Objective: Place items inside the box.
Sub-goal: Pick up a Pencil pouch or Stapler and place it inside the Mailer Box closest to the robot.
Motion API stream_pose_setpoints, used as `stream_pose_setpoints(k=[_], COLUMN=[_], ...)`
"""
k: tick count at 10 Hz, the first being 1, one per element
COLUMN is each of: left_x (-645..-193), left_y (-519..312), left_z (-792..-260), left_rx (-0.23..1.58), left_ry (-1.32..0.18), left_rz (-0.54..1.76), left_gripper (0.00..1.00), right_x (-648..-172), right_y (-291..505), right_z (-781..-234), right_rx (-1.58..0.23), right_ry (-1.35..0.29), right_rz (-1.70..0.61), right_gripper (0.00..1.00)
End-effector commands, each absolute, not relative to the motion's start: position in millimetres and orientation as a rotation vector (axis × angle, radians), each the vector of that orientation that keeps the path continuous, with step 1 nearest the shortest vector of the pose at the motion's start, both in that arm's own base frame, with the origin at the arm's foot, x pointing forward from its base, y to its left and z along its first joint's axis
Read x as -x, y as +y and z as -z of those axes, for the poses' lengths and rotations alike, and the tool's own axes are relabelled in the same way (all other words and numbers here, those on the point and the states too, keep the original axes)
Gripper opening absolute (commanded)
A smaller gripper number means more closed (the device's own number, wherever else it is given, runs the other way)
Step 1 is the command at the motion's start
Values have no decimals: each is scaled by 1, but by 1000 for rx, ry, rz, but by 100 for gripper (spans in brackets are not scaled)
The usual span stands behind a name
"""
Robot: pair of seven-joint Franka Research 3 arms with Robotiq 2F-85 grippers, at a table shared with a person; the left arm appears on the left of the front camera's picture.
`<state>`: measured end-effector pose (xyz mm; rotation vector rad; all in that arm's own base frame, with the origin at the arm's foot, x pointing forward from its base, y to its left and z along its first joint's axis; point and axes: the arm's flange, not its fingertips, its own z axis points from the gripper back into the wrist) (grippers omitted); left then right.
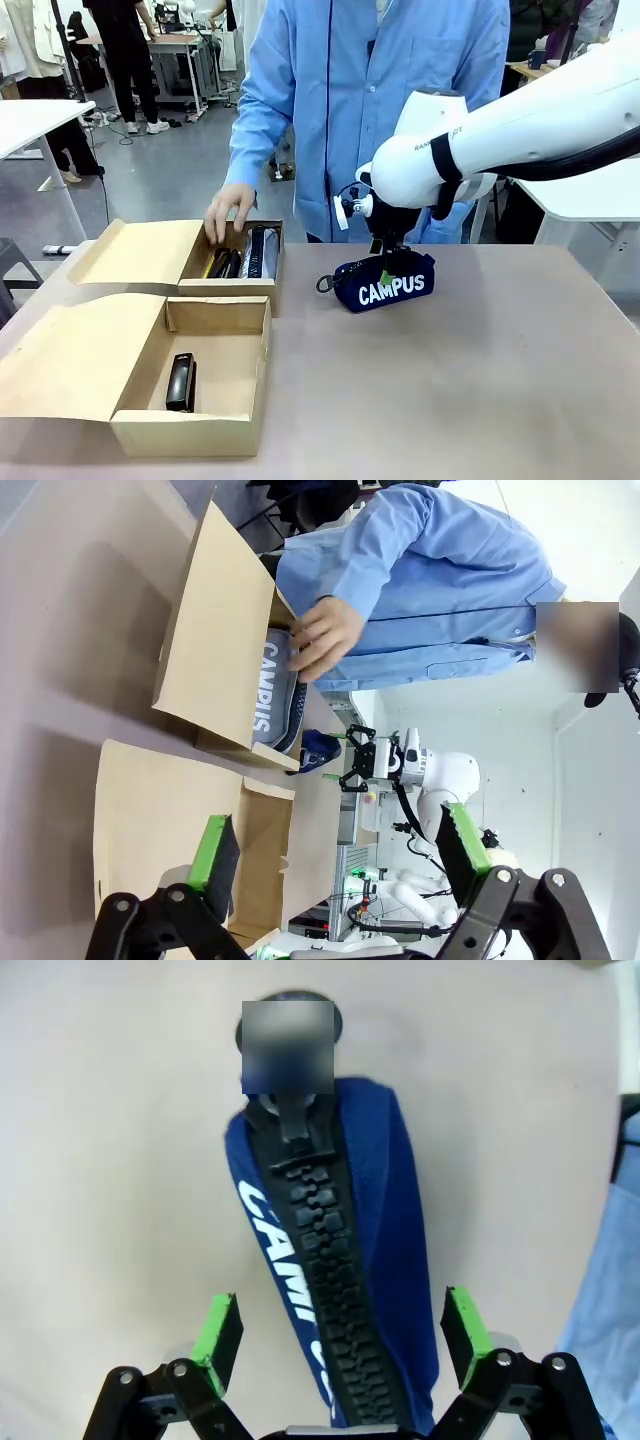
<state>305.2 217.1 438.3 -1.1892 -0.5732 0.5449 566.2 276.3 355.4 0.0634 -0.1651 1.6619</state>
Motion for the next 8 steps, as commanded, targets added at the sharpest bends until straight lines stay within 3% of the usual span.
stream_pose_setpoints(k=[1,2,3,4,5,7,8], left_x=[-304,-304,-304,-304,-304,-304,-304], left_y=[218,218,218,218,218,218,218], left_z=[-438,-438,-438,-438,-438,-438,-438], left_rx=[1199,1199,1199,1199,1199,1199,1199], left_ry=[-591,-591,-591,-591,-591,-591,-591], left_rz=[-528,-528,-528,-528,-528,-528,-528], left_gripper=[100,100,100,100,100,100,100], right_x=[-588,-588,-587,-588,-587,-586,-586], right_y=[283,283,283,282,281,280,280], right_z=[-346,-343,-342,-342,-342,-342,-342], right_rx=[-68,-79,-38,-40,-46,-40,-46], right_ry=[-64,-31,6,2,4,18,25], right_rz=[-1624,-1618,-1607,-1607,-1606,-1602,-1592], right_gripper=[100,100,44,43,0,0,17])
